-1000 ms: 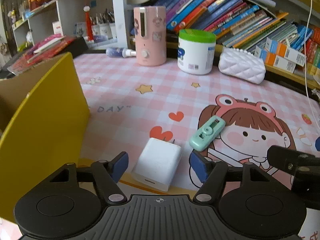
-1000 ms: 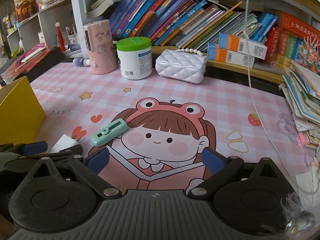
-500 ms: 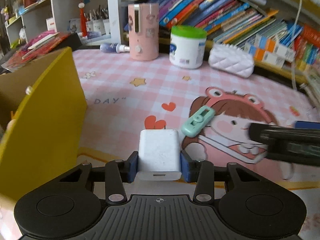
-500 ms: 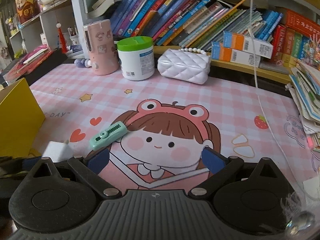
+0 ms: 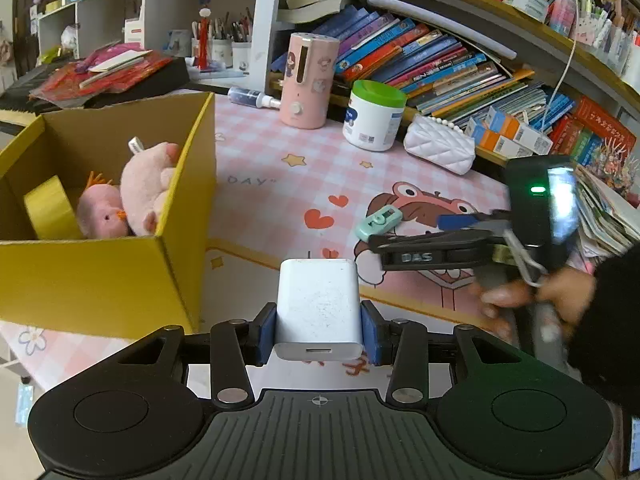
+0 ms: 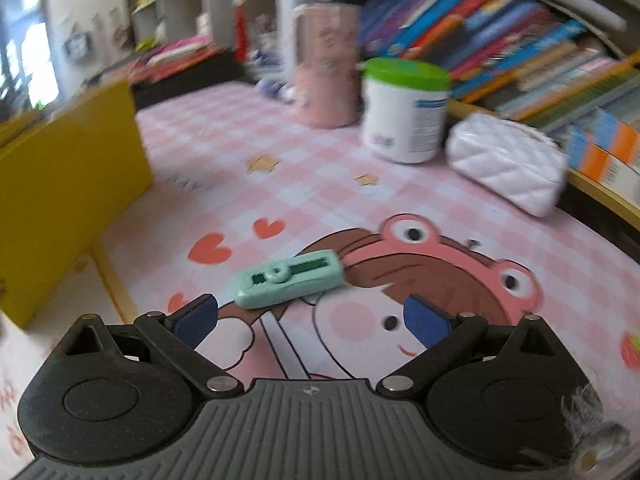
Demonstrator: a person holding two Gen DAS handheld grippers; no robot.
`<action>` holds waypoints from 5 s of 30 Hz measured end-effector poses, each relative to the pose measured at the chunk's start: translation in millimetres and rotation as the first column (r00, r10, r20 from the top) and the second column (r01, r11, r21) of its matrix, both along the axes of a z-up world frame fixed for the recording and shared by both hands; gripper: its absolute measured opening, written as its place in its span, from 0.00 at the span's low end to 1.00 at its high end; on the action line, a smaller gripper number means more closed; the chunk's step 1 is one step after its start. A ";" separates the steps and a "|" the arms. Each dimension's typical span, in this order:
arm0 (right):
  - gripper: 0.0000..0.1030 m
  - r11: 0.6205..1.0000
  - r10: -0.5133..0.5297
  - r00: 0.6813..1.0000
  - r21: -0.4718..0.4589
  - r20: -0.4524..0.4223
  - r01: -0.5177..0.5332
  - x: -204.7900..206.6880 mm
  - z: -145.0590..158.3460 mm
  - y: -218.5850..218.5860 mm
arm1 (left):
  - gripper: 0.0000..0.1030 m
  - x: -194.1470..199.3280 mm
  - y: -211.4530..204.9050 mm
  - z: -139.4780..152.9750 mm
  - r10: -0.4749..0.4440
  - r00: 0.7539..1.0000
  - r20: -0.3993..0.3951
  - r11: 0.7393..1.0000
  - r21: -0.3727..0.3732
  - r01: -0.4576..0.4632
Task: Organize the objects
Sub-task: 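Close the right tool on the mint-green stapler and lift it, then carry the white charger with the left tool while the right tool carries the stapler to the yellow box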
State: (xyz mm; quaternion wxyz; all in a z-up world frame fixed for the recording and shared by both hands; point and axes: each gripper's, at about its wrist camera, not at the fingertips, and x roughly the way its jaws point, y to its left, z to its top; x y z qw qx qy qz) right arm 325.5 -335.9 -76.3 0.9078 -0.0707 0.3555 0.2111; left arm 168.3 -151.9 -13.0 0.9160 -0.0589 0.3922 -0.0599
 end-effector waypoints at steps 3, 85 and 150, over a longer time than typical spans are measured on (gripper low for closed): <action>0.97 0.999 0.041 0.999 -0.016 -0.007 -0.041 4.1 -6.1 6.4 | 0.40 -5.9 4.5 4.7 0.005 1.000 0.013 1.000 -0.007 -0.005; 0.66 0.896 -0.442 0.897 -0.037 0.016 0.442 -326.5 88.7 212.4 | 0.40 -178.6 207.5 16.2 0.040 0.989 0.140 0.999 -0.003 -0.040; 0.66 0.985 -0.172 0.977 0.022 0.123 0.170 -166.0 127.8 247.2 | 0.40 -54.8 204.3 56.3 0.223 0.932 0.285 0.964 0.075 -0.253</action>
